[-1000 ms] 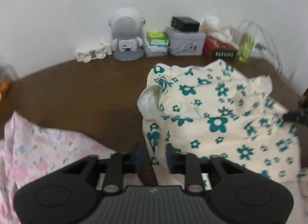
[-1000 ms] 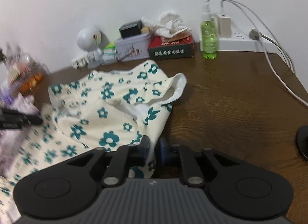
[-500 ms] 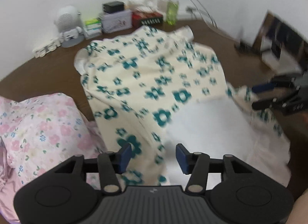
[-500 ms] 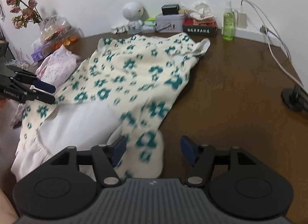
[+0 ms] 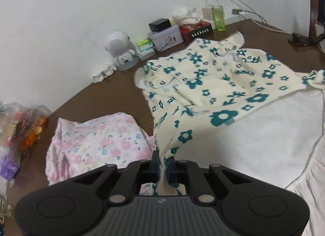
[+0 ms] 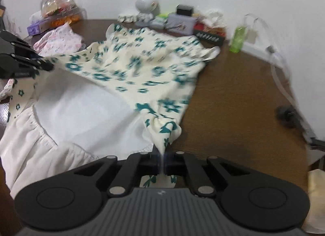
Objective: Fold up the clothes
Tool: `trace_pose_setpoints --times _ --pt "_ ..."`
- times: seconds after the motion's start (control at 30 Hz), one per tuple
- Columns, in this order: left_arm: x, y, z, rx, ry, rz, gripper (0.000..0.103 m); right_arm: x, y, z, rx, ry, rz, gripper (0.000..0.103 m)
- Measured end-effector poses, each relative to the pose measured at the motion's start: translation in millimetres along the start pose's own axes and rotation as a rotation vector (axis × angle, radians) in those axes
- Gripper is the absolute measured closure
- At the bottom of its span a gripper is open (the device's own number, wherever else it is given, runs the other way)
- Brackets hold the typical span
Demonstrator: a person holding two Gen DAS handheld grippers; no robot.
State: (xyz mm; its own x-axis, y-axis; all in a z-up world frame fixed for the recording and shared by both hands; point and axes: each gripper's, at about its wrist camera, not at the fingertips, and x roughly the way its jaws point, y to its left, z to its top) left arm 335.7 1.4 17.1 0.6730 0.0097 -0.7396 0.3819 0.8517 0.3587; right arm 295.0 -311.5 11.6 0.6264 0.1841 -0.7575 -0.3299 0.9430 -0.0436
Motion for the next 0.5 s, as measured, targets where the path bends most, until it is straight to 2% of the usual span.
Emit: trace_pose_setpoints --times 0.1,0.13,0.17,0.2,0.23,0.3,0.37,0.5 --pt "9.2 -8.5 -8.1 0.004 0.084 -0.031 0.089 -4.8 2.1 -6.5 0.008 0.041 0.024 0.097" --pt "11.8 -11.0 -10.8 0.004 0.108 -0.040 0.084 -4.1 1.1 -10.3 0.027 0.051 0.041 0.087" --pt "11.4 -12.0 -13.6 -0.001 0.114 -0.040 0.072 -3.0 -0.4 -14.4 0.050 0.060 0.061 0.079" --pt "7.5 -11.7 -17.4 -0.010 0.108 -0.040 0.064 -5.2 -3.2 -18.0 0.074 0.055 0.072 0.055" --pt "3.5 -11.4 -21.1 -0.019 0.101 -0.040 0.052 -8.0 -6.2 -21.5 0.098 0.047 0.081 0.048" --pt "-4.7 -9.1 -29.9 -0.037 0.092 -0.045 0.051 -20.2 -11.6 -28.8 0.128 0.015 0.082 0.048" --pt "-12.3 -5.6 -39.5 -0.053 0.085 -0.049 0.040 -32.0 -16.0 -37.2 0.153 -0.010 0.082 0.048" --pt "-10.4 -1.5 -59.8 -0.091 0.123 -0.024 0.039 -27.4 -16.6 -53.9 0.193 0.006 0.085 0.048"
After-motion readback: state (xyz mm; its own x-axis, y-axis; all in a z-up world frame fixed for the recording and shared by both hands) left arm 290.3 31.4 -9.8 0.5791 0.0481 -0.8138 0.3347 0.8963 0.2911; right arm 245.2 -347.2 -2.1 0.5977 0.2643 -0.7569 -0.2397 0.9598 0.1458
